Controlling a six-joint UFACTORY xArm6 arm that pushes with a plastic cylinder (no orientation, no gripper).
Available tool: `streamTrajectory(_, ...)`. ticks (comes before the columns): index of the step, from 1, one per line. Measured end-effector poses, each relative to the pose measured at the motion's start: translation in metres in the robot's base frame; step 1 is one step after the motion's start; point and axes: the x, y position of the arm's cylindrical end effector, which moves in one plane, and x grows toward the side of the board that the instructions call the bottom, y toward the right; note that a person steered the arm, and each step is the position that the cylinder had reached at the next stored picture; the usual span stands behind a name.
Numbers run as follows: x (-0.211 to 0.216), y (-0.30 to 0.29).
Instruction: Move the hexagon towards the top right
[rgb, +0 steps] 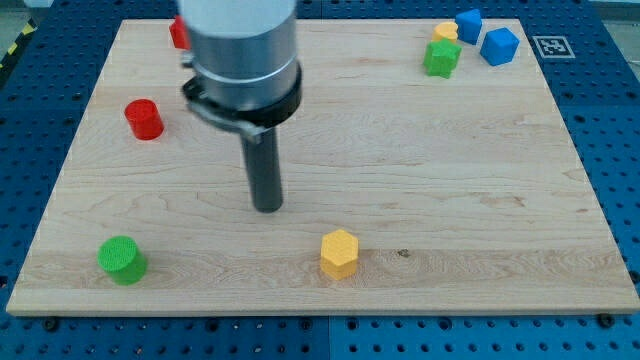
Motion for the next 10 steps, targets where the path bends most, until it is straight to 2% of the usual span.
streamTrajectory(3,0.086,0.006)
streamTrajectory(4,0.093,0.018)
streamTrajectory(7,0.067,0.089)
streamTrajectory(10,-0.002,0.141)
